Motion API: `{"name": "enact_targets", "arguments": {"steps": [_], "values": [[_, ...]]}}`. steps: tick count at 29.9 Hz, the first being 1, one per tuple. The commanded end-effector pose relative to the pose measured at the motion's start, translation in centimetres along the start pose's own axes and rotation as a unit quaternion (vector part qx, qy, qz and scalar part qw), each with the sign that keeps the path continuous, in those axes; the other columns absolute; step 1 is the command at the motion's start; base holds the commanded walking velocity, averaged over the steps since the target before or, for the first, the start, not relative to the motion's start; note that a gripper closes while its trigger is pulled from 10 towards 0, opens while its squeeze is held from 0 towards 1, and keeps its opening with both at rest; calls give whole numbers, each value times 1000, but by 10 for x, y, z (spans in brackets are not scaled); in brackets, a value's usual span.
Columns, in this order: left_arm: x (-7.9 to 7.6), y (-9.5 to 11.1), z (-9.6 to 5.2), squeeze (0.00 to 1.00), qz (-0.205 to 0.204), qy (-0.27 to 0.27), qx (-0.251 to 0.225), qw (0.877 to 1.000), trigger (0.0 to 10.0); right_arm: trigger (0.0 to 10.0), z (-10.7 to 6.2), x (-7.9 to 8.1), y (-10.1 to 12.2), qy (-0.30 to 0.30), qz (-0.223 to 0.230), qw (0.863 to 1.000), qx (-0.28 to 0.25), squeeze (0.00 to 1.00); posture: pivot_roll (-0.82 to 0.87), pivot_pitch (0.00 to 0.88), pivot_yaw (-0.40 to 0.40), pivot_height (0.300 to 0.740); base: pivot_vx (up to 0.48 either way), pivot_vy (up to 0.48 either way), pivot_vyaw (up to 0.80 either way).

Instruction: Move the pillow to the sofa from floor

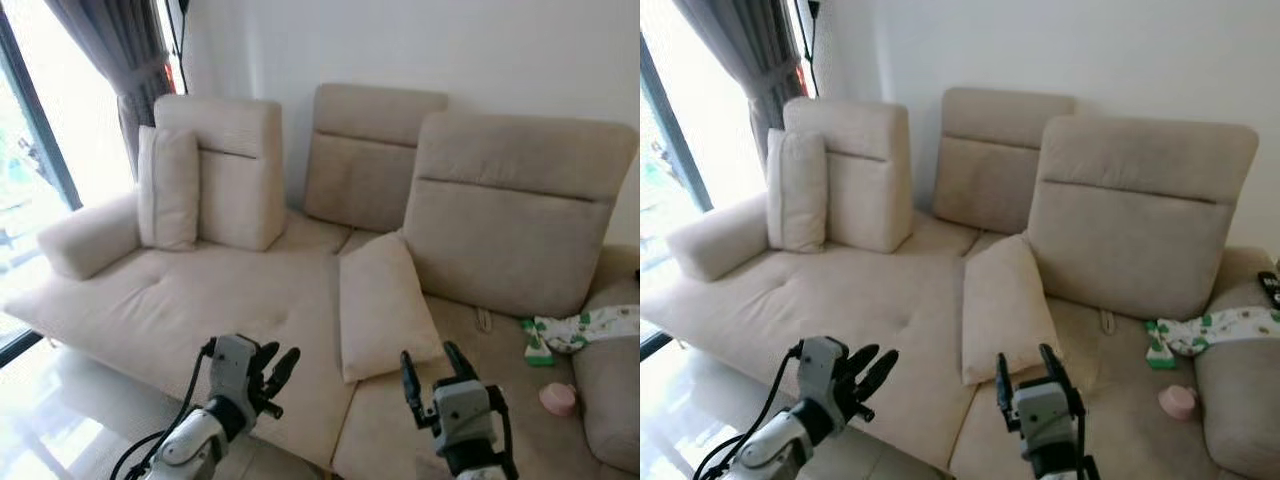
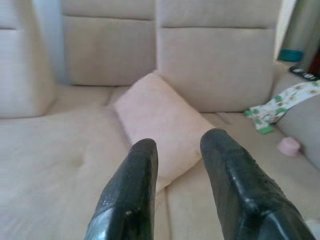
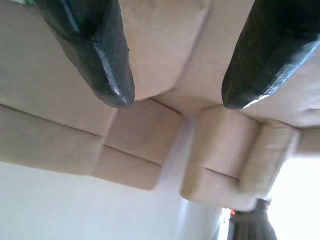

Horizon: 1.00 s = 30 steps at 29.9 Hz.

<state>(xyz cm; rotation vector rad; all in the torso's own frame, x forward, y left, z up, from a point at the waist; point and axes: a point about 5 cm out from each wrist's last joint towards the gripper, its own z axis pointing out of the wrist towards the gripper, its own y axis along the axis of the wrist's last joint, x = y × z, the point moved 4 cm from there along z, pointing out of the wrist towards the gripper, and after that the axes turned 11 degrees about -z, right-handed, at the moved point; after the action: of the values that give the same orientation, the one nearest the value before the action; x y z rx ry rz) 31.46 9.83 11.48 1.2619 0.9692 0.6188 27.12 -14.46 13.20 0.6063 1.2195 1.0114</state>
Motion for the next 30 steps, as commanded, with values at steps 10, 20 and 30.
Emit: {"name": "enact_targets", "arguments": {"steps": [10,20,30], "values": [[-2,-7,0,0,-10,-2,10,1000,10000,10000,1,-2,-5,-6,9,1000,13,0,84,0,60,740,0,0,-506],[-4,-7,1,0,-11,-6,9,1000,10000,10000,2,-2,-4,-8,9,1000,10,0,82,0,62,740,0,0,-218],[-4,-7,1,0,-5,-7,9,1000,10000,10000,2,-1,-7,-6,15,1000,15,0,82,0,61,740,0,0,0]]}}
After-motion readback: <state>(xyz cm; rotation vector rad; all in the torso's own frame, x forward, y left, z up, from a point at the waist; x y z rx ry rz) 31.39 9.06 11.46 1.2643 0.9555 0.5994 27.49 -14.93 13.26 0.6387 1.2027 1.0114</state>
